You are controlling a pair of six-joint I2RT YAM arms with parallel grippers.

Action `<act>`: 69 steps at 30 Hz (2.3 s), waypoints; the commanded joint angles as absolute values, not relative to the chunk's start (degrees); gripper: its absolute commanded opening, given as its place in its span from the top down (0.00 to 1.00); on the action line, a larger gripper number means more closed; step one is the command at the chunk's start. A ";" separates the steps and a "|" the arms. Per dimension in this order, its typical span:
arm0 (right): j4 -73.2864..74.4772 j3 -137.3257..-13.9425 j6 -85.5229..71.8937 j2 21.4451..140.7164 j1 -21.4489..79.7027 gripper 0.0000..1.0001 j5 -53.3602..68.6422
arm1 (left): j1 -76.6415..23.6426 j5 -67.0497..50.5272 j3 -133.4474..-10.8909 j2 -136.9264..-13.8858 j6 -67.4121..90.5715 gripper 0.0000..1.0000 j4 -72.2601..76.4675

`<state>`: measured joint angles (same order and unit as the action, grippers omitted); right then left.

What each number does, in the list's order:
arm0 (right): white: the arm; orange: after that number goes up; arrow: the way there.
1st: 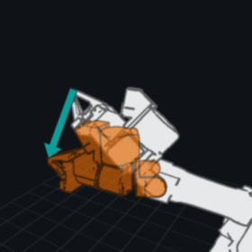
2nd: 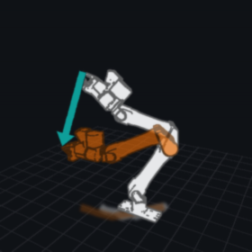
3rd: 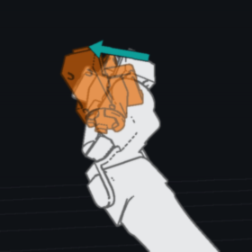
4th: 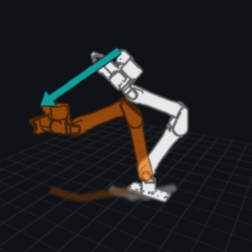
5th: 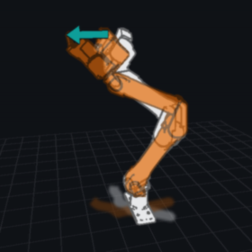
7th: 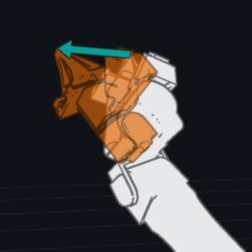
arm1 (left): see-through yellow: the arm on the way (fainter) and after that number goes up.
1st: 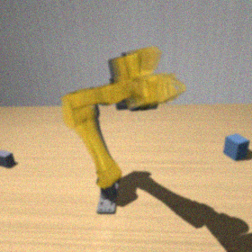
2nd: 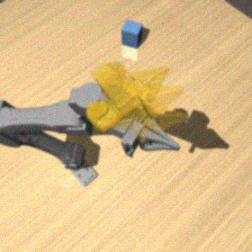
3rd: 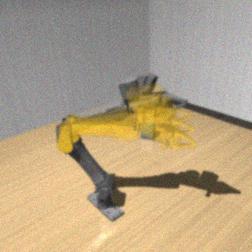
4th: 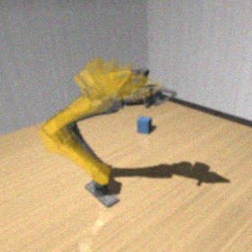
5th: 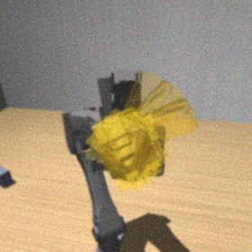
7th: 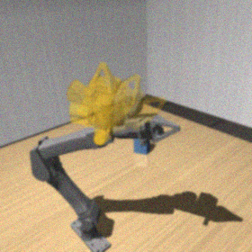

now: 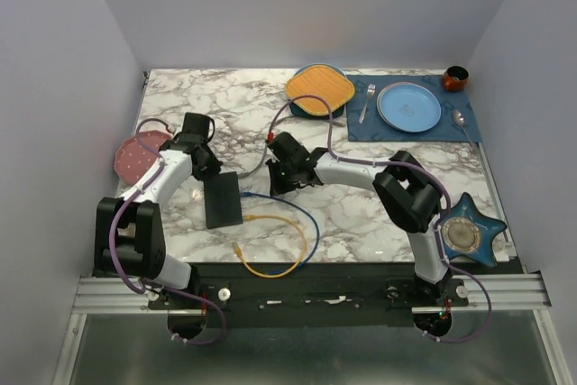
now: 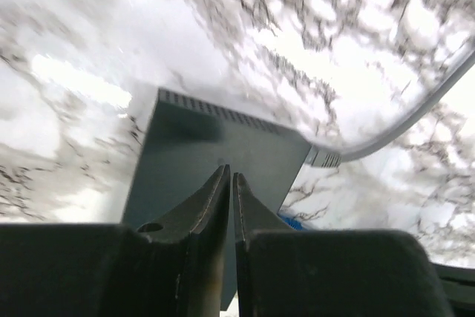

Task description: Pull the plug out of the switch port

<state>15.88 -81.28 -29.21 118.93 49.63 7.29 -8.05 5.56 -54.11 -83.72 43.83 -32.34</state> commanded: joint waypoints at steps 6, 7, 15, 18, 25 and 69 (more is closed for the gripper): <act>23.11 -93.76 -23.82 118.81 44.66 0.91 1.32 | -6.50 3.26 -53.10 -76.82 44.47 0.80 -33.67; 23.81 -98.30 -23.38 121.18 44.30 0.91 1.49 | -6.59 2.47 -52.04 -75.42 44.82 0.80 -33.31; 31.02 -119.69 -21.62 135.16 43.16 0.91 4.74 | -11.24 1.93 -39.56 -65.58 47.98 0.82 -33.92; 32.69 -124.52 -22.59 139.47 42.98 0.90 6.41 | -12.83 2.55 -36.74 -61.71 50.18 0.87 -36.20; 32.61 -128.75 -24.78 145.02 42.98 0.90 10.10 | -18.27 4.04 -33.84 -54.15 55.80 0.93 -41.57; 25.58 -88.86 -23.64 126.12 43.86 0.89 18.01 | -14.68 7.12 -53.95 -90.70 54.15 1.00 -42.71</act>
<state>21.74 -91.72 -23.51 125.56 42.68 14.81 -18.11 1.32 -48.38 -88.58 56.66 -50.74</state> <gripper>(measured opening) 0.102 0.007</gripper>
